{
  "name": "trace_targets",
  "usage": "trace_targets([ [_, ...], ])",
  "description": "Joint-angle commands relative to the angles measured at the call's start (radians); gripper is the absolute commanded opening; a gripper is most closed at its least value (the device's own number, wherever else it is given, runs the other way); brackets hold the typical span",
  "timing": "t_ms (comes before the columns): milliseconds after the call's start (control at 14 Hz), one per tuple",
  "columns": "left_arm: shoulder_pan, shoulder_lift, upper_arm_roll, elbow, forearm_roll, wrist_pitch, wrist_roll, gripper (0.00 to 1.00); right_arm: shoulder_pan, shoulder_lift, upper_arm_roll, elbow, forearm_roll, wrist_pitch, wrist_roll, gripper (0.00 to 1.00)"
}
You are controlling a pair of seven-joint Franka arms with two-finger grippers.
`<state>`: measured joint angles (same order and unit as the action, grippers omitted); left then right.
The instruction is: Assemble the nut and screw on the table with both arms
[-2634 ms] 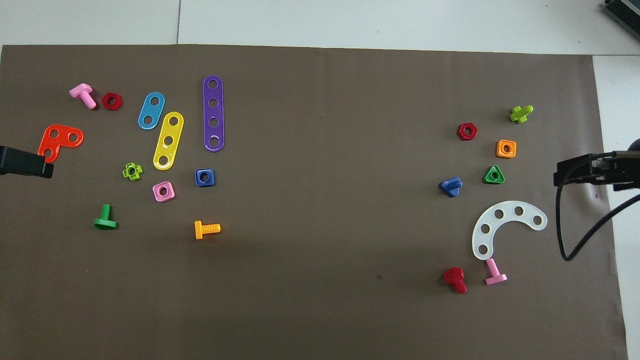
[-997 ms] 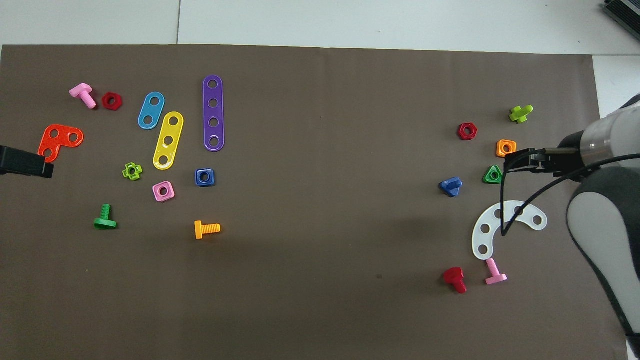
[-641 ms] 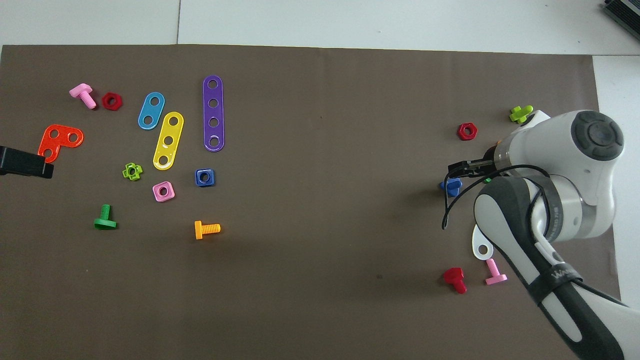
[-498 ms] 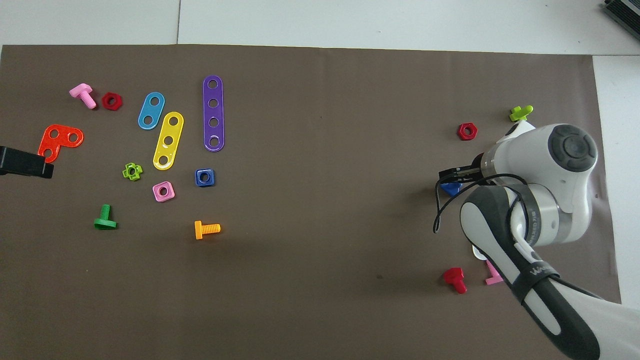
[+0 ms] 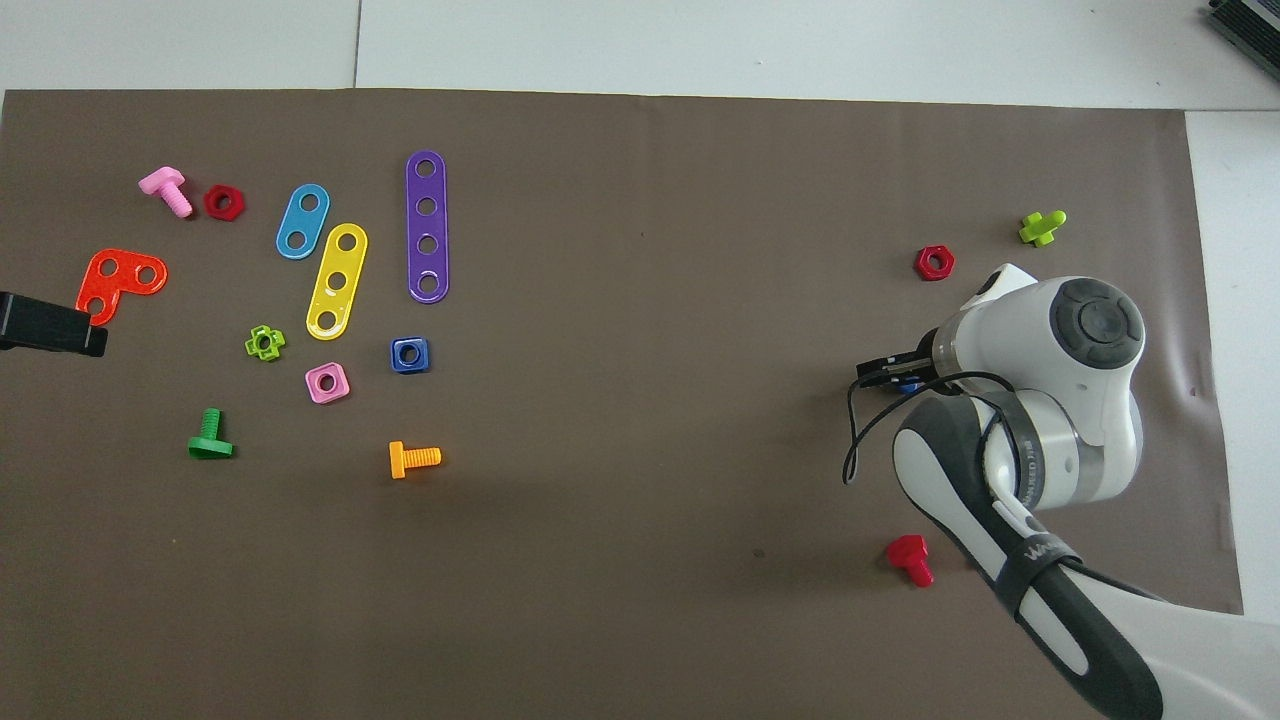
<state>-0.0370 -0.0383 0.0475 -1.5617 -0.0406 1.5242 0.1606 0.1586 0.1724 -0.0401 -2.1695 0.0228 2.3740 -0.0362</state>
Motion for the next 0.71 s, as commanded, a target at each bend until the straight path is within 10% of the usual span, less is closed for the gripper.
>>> trace_targets([
  [0, 0.005, -0.014, -0.001, -0.012, -0.004, -0.009, -0.009, 1.00, -0.016, 0.002, 0.002, -0.032, 0.019, 0.056, -0.045, 0.77],
  [641, 0.005, -0.014, -0.001, -0.014, -0.004, -0.009, -0.009, 1.00, -0.031, 0.004, 0.003, -0.062, 0.019, 0.103, -0.077, 0.48],
])
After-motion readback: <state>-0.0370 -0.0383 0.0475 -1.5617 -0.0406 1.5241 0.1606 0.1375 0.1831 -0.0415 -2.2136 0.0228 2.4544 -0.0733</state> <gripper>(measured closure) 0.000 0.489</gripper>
